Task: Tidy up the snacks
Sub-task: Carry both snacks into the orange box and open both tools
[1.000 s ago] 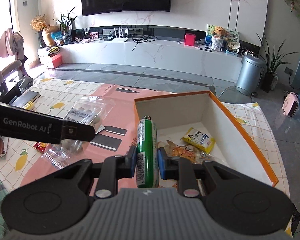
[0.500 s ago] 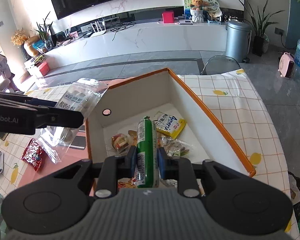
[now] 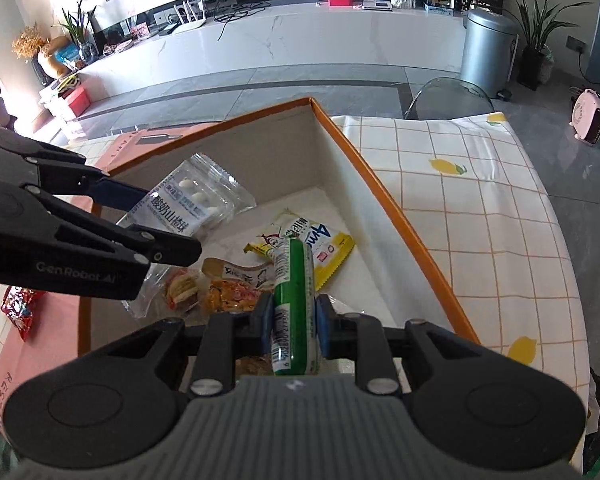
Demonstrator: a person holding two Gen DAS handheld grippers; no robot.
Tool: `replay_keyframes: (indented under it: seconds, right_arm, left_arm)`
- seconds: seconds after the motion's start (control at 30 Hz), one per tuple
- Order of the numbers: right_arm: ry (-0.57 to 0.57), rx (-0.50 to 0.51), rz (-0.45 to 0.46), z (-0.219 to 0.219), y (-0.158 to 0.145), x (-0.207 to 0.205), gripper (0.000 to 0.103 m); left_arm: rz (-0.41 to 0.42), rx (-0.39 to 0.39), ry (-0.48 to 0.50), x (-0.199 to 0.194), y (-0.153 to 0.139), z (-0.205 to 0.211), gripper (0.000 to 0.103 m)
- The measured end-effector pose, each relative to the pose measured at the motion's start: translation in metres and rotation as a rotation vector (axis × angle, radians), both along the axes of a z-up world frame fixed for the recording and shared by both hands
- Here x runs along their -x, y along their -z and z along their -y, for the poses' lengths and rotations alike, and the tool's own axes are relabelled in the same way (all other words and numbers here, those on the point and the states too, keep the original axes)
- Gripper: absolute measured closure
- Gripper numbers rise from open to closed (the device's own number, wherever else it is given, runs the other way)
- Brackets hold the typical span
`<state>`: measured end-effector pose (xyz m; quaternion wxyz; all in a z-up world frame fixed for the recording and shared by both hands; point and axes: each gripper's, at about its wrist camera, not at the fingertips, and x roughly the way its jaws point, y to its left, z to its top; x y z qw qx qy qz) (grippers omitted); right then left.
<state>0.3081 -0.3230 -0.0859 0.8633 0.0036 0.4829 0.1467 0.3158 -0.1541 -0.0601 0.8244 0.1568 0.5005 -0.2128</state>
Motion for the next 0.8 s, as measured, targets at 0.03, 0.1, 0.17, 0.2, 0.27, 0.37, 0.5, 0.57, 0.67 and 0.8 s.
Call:
replay_keyframes:
  seconds: [0.03,0.1,0.17,0.2,0.27,0.37,0.5,0.57,0.67,0.8]
  right_arm:
    - [-0.007,0.007,-0.004,-0.002,0.003,-0.004,0.084]
    - [-0.026,0.028,-0.014,-0.007,0.011,-0.012,0.084]
    - [-0.046,0.050,-0.021,-0.012,0.017,-0.020,0.084]
    - [-0.053,0.061,-0.025,-0.014,0.020,-0.023,0.084]
    - [-0.063,0.078,-0.033,-0.018,0.027,-0.032,0.084]
    - [-0.066,0.094,-0.045,-0.022,0.034,-0.040,0.084]
    - [-0.079,0.098,-0.061,-0.027,0.036,-0.043,0.084]
    - [-0.085,0.115,-0.063,-0.031,0.037,-0.044,0.084]
    - [-0.085,0.120,-0.069,-0.032,0.036,-0.044,0.083]
    - [-0.068,0.118,-0.070,-0.032,0.030,-0.043,0.082]
  left_arm:
    - [-0.005,-0.015,0.007,-0.003,0.004,0.001,0.041]
    - [-0.013,-0.049,0.022,-0.008,0.012,0.002,0.040]
    - [-0.010,-0.089,0.031,-0.014,0.019,0.005,0.040]
    - [-0.009,-0.105,0.033,-0.016,0.022,0.005,0.040]
    - [-0.012,-0.119,0.041,-0.020,0.027,0.006,0.040]
    - [-0.016,-0.139,0.052,-0.023,0.034,0.008,0.039]
    - [-0.013,-0.154,0.065,-0.024,0.039,0.011,0.036]
    - [-0.008,-0.162,0.067,-0.024,0.040,0.011,0.034]
    - [-0.015,-0.142,0.059,-0.025,0.039,0.007,0.030]
    - [-0.006,-0.111,0.055,-0.021,0.034,0.002,0.027]
